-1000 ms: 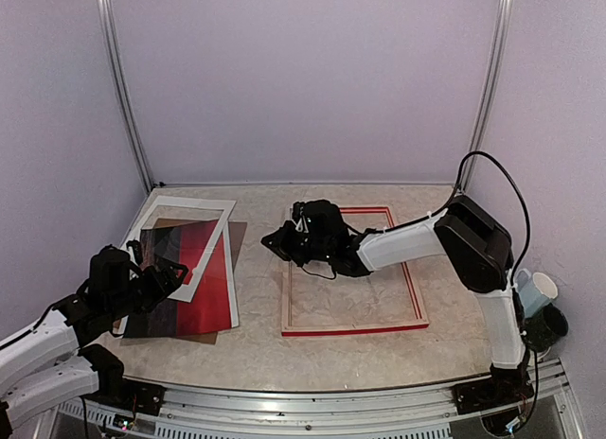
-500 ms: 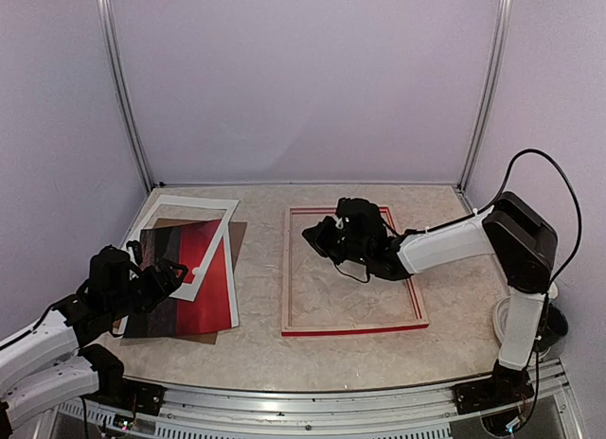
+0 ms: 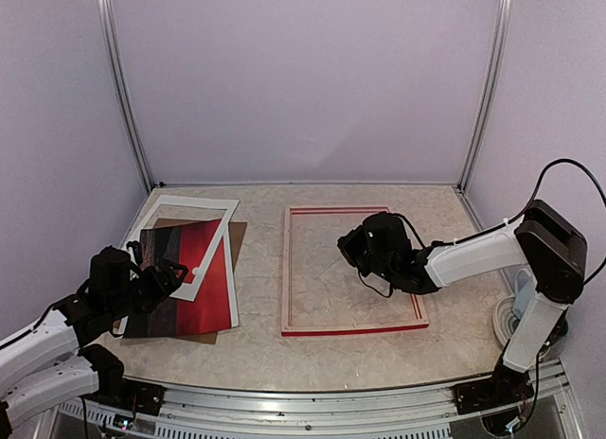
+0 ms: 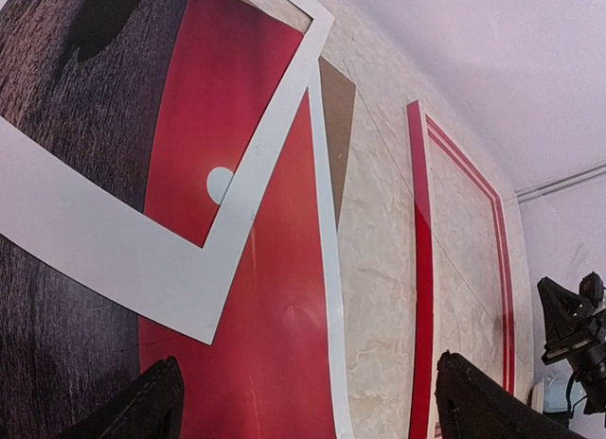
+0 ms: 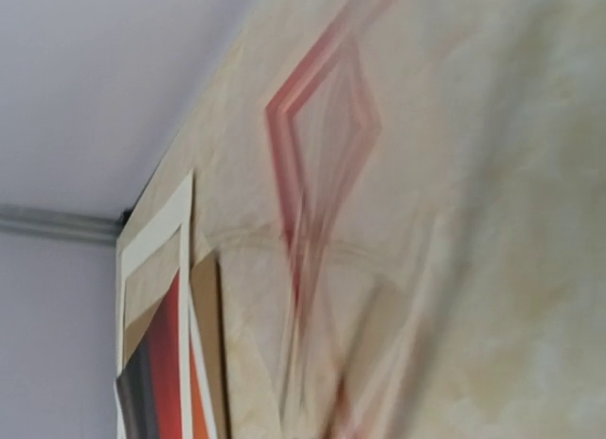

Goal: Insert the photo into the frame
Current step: Pass from the right arm to the left

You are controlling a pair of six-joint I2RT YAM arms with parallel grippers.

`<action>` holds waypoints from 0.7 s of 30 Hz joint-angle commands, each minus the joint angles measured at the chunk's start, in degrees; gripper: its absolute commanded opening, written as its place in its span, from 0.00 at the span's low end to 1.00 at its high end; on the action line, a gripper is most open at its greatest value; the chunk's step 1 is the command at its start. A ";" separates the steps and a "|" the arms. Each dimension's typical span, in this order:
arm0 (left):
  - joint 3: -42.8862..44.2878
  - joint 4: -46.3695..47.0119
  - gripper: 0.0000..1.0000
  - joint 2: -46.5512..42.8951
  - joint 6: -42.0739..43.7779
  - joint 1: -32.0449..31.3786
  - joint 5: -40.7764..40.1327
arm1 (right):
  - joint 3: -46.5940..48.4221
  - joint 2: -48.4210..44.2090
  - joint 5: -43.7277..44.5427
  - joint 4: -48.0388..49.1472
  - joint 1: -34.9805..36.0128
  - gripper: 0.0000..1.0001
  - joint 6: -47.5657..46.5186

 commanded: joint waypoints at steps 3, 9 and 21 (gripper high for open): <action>-0.22 0.98 0.91 0.64 -0.13 -0.36 0.65 | -2.90 -3.85 10.30 -3.49 1.01 0.00 7.38; -0.35 2.40 0.91 1.51 0.28 -0.84 1.51 | -4.22 -3.75 19.61 -7.88 5.21 0.00 17.06; 0.14 7.37 0.92 3.85 -2.33 -3.86 4.13 | 0.51 1.36 27.56 -18.36 12.01 0.00 32.20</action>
